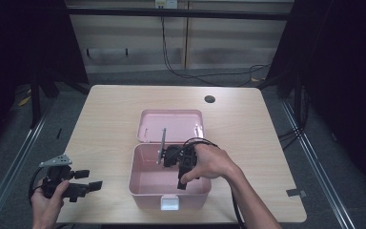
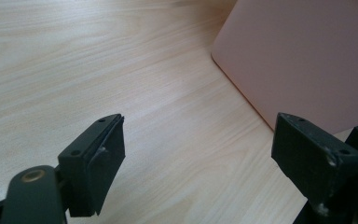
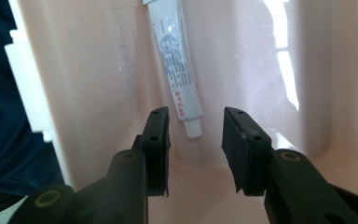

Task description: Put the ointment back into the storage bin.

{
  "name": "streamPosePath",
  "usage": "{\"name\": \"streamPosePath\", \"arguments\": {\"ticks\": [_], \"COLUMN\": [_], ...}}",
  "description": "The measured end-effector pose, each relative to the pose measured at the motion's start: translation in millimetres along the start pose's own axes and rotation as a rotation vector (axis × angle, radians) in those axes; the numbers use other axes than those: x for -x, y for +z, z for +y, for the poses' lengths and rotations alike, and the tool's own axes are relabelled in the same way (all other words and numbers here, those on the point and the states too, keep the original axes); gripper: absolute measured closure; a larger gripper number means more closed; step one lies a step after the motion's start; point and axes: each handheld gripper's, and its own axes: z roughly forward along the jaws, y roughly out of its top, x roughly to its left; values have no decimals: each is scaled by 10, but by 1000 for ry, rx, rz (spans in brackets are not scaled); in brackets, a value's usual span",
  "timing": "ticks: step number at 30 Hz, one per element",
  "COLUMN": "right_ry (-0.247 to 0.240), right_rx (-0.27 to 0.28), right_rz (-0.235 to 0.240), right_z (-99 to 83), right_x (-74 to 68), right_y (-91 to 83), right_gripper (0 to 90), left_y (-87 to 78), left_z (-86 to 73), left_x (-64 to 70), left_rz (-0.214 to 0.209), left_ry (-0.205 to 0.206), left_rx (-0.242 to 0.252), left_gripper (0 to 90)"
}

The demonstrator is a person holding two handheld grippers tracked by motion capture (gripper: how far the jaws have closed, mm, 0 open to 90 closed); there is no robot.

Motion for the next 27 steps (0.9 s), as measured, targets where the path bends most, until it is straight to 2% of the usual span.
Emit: {"name": "streamPosePath", "arguments": {"ticks": [5, 6, 7, 16, 22, 27], "right_ry": [2, 15, 6, 28, 38, 53], "right_rx": [24, 23, 23, 18, 57, 58], "right_rz": [-14, -17, -21, -39, -67, -82], "right_z": [-39, -48, -60, -140, -211, -266], "right_x": [-17, -25, -19, -34, -49, -46], "right_y": [-138, -164, -185, -323, -492, -554], "right_gripper": [614, 612, 609, 606, 602, 607], "left_y": [4, 4, 4, 4, 3, 3], "left_z": [2, 2, 2, 2, 2, 4], "left_x": [4, 3, 2, 3, 4, 3], "left_rz": [-4, -4, -3, -4, -2, -4], "left_ry": [2, 2, 2, 2, 3, 3], "left_rx": [-1, 0, 0, 0, -1, -3], "left_gripper": [172, 173, 173, 173, 172, 173]}}
